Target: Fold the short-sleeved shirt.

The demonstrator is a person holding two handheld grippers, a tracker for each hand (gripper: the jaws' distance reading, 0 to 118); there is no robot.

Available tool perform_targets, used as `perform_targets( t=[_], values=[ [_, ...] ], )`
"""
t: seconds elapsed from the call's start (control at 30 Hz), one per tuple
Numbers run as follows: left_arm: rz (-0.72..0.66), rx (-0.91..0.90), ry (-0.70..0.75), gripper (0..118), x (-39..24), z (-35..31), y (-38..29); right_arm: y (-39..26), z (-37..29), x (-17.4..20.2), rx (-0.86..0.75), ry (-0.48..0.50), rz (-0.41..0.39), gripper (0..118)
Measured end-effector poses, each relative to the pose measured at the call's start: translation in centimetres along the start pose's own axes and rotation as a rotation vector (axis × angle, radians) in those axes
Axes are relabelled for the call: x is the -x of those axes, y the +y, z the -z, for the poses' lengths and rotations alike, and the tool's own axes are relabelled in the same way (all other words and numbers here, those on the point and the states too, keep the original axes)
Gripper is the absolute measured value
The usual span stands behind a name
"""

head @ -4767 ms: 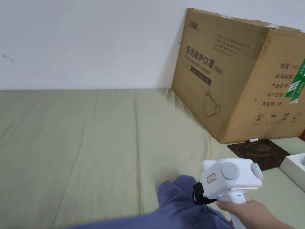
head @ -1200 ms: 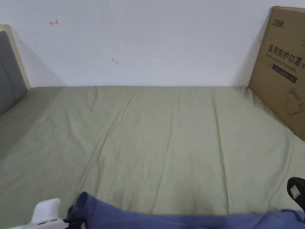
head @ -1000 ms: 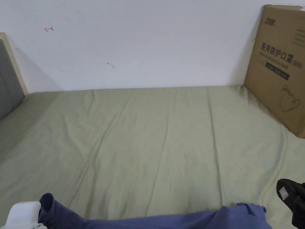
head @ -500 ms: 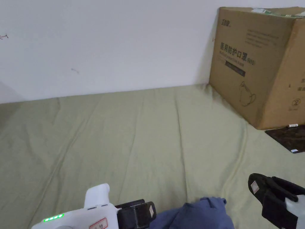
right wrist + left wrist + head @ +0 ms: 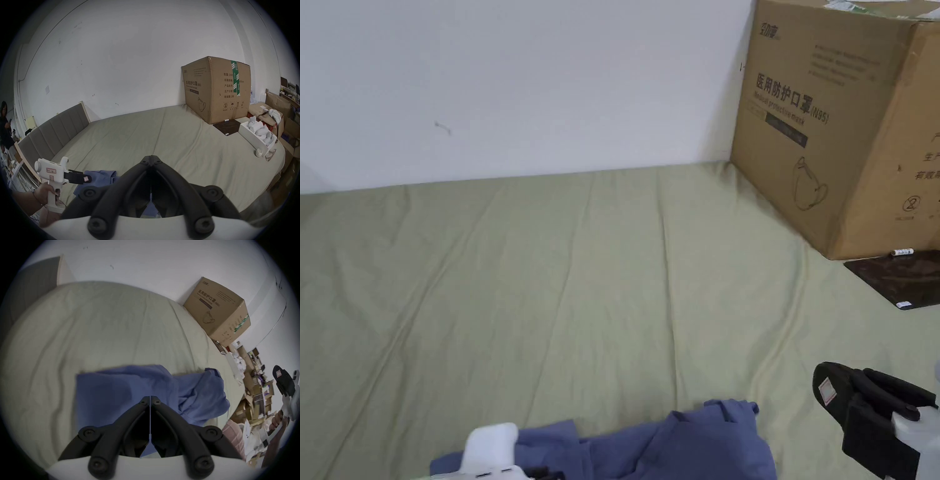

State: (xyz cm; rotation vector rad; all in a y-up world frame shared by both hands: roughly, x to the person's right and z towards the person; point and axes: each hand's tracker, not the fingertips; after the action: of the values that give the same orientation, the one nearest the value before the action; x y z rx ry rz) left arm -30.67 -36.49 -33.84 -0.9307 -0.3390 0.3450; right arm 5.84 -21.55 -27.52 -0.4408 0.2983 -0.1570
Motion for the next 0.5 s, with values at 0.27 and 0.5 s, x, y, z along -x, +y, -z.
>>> perform_targets(
  t=[0.27,0.5],
  values=[
    [-0.101,0.131,-0.031,0,-1.1,4.0,-1.1,-0.1,-0.4,1.3,0.049,0.039,0.009,0],
    [-0.288,-0.2,-0.341,0,3.6,-6.9,0.0,0.4,0.1,2.9,0.019,0.11,0.021,0]
  ],
)
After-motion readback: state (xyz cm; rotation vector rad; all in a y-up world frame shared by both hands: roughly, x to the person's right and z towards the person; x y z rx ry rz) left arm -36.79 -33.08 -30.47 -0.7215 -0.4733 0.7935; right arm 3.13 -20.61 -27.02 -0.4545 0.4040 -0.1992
